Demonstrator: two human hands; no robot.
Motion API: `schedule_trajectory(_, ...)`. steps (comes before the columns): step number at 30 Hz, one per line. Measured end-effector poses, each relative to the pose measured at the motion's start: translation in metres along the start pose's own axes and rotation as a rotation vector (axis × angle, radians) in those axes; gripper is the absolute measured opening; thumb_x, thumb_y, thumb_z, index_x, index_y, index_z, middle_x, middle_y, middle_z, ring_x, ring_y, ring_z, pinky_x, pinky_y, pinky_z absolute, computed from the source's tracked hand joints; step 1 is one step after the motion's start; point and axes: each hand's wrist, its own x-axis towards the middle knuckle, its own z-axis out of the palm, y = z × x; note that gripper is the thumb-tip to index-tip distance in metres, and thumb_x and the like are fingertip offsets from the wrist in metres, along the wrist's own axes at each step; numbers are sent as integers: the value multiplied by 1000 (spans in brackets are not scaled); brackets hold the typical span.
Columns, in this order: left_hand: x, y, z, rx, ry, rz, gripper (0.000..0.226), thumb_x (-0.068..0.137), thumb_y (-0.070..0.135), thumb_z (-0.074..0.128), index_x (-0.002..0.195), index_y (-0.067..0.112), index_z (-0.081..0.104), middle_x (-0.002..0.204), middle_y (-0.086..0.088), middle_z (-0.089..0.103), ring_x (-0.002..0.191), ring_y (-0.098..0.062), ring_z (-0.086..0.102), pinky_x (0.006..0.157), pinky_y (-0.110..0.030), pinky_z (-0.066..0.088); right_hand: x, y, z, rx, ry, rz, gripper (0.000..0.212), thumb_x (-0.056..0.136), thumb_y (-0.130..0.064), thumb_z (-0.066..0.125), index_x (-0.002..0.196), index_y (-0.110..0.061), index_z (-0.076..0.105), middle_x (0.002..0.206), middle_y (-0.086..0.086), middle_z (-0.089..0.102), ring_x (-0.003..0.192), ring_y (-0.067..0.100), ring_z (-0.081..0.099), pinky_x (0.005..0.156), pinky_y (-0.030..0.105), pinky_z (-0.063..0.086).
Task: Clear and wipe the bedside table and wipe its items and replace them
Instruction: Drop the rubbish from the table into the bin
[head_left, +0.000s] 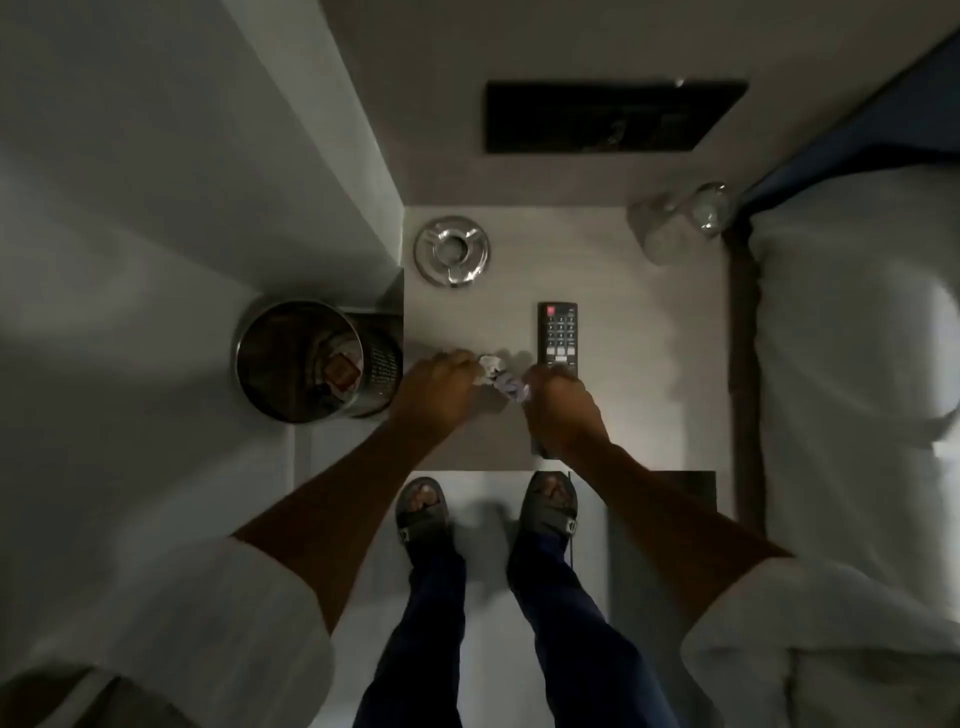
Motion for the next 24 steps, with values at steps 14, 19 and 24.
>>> schedule_trajectory(14, -14, -57, 38, -92, 354, 87, 27, 92, 16, 58, 100, -5, 72, 95, -23, 74, 80, -34, 74, 69, -40, 63, 34, -36, 52, -68, 97, -95, 41, 89, -13, 57, 129, -11, 50, 116, 16, 58, 101, 35, 61, 79, 48, 56)
schedule_trajectory(19, -49, -125, 42, -275, 341, -303, 17, 91, 14, 68, 105, 6, 72, 103, -12, 73, 89, -26, 70, 75, -28, 54, 46, -77, 75, -82, 82, -187, 41, 89, -14, 56, 128, -12, 48, 116, 11, 59, 103, 29, 59, 80, 40, 53)
schedule_trajectory(24, -81, -184, 58, -529, 345, -568, 25, 94, 19, 63, 111, 2, 70, 108, -18, 73, 102, -35, 67, 89, -48, 53, 60, -131, 118, -96, -69, -349, 34, 88, -14, 56, 121, -12, 54, 121, 9, 57, 107, 28, 57, 86, 45, 54)
